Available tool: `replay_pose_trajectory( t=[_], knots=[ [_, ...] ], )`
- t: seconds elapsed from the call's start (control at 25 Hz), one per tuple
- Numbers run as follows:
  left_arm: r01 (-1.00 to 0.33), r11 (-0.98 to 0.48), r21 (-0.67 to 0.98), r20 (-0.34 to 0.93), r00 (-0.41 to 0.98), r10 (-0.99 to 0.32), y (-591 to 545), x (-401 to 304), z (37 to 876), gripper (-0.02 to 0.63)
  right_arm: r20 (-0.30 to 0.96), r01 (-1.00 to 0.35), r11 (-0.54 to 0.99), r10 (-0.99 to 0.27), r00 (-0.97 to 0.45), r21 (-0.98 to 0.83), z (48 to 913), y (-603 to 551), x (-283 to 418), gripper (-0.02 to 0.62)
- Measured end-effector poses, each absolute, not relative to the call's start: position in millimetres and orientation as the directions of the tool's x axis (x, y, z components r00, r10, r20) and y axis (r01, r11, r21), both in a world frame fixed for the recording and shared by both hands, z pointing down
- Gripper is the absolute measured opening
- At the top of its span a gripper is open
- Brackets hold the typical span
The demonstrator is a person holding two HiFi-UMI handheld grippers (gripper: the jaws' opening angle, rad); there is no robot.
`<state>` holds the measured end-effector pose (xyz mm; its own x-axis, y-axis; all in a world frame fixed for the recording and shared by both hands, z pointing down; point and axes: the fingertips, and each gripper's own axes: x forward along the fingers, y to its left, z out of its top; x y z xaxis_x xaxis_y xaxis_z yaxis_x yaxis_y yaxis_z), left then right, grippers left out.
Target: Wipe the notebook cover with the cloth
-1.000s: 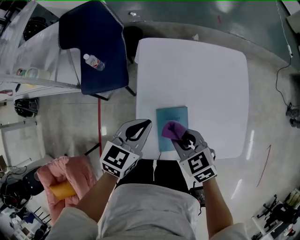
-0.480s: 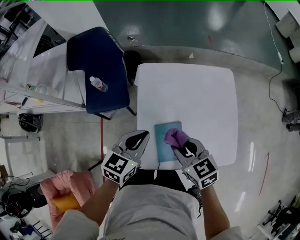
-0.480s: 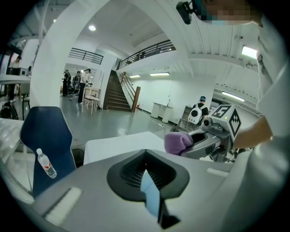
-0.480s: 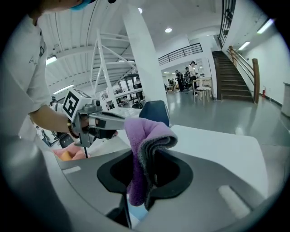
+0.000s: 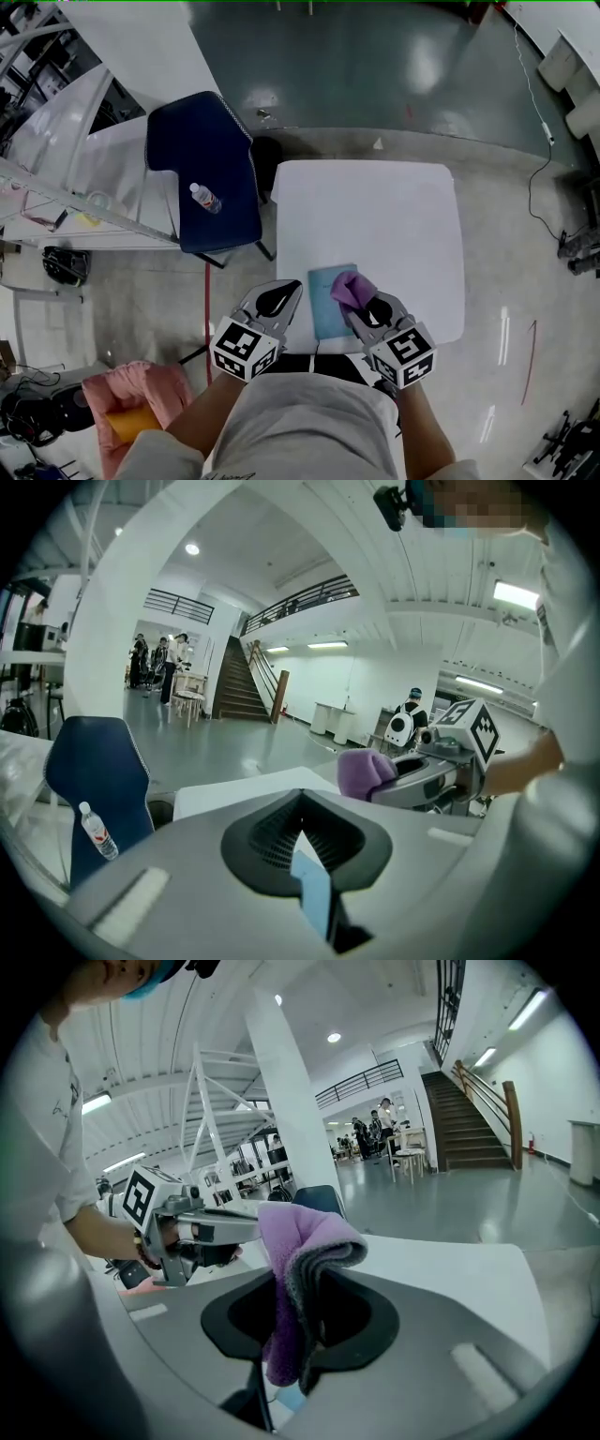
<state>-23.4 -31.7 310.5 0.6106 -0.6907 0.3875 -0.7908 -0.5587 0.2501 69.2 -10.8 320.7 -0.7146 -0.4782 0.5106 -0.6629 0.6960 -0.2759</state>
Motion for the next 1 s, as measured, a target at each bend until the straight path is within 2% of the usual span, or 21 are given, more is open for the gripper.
replay_pose_trajectory(
  t=[1.0],
  knots=[
    [-0.786,-0.575,0.228,0.356,0.617,-0.702,-16.6,-26.4,280.3,0.0,0.438,-0.622,0.71,-0.468,-0.768,-0.332,287.6,1.1,48.2,0.107]
  ],
)
